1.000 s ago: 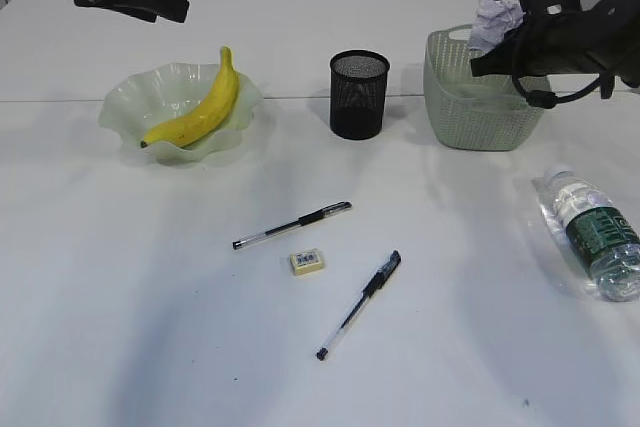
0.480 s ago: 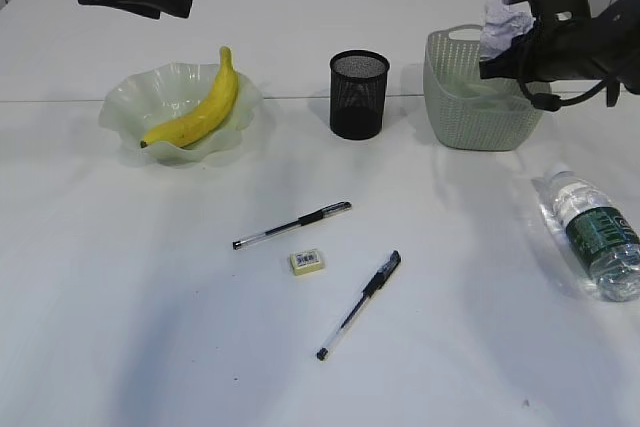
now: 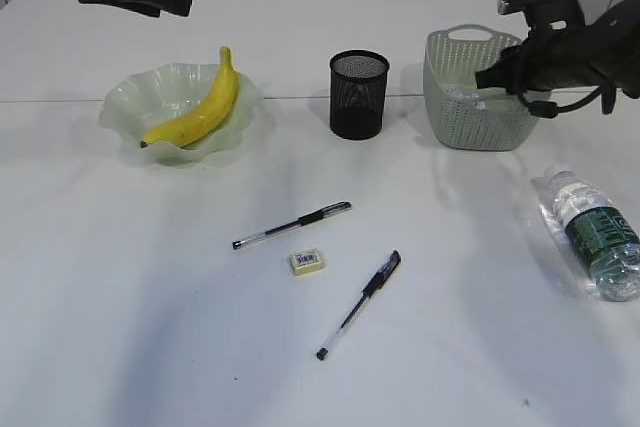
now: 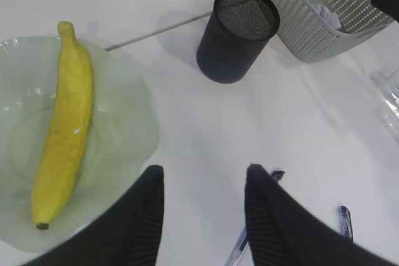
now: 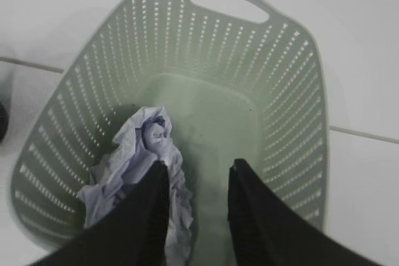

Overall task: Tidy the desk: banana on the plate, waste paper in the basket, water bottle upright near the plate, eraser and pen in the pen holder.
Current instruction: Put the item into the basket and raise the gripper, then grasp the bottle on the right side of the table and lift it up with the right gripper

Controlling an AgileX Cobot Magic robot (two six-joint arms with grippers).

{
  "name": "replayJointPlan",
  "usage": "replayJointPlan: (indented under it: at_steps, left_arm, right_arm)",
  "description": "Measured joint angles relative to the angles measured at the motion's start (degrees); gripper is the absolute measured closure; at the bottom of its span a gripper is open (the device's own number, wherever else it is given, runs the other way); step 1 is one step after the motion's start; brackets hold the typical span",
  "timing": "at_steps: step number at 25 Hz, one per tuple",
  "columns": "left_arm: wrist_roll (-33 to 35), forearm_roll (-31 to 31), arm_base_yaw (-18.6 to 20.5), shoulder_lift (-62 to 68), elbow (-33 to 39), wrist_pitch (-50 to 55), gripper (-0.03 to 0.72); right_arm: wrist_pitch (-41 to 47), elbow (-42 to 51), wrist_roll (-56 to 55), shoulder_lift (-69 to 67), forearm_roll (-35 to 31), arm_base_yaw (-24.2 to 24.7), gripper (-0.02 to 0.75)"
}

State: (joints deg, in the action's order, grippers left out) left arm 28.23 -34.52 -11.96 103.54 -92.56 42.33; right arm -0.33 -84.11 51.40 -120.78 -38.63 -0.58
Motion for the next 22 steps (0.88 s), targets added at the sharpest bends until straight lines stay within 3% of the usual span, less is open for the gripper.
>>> replayJointPlan:
  at_steps: [15,19,22]
  left_arm:
    - [0.0,-0.1,0.0,0.0,0.0,0.0,0.391]
    - [0.0,-0.3,0.0,0.0,0.0,0.6,0.393]
    - [0.0,-0.7,0.0,0.0,0.0,0.7,0.393]
  right_arm:
    - [15.3,-0.3,-0.8,10.8,1.2,2.5,0.479]
    - [21.9,-0.3,-8.8,13.4,10.2,5.5,0.472]
    - [28.0,-0.3,-19.9,14.4,21.8,7.0,0.442]
